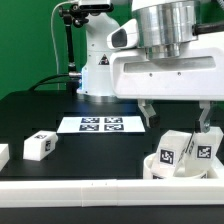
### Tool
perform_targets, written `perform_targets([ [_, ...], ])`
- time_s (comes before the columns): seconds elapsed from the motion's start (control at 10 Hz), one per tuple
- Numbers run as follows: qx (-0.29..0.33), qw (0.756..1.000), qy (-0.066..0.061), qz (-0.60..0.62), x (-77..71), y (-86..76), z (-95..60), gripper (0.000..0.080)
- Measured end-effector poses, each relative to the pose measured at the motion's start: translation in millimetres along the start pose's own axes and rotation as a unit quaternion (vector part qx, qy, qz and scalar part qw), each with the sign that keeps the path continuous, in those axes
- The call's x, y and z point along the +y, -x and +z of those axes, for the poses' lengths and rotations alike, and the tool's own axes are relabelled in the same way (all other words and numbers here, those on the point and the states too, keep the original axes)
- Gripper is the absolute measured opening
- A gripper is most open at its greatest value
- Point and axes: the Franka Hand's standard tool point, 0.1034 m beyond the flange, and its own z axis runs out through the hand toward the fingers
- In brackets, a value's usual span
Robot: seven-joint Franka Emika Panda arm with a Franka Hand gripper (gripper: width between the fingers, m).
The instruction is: Assemble stool
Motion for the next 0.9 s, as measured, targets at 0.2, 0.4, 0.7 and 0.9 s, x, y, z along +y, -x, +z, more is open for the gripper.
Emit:
perform_targets([
  [0.2,0.003,0.993,0.007,-0.121,1.4,-0.7,0.2,0.0649],
  [0.4,0.002,0.971,0.011,-0.24,0.5,0.9,1.0,0.0649],
  [0.7,0.004,0.952,0.017,-0.307,6.3,-5.2,-1.7,0.0649],
  [0.9,0.005,0.929,0.021,-0.369,7.3,-6.0,-1.4,0.0649],
])
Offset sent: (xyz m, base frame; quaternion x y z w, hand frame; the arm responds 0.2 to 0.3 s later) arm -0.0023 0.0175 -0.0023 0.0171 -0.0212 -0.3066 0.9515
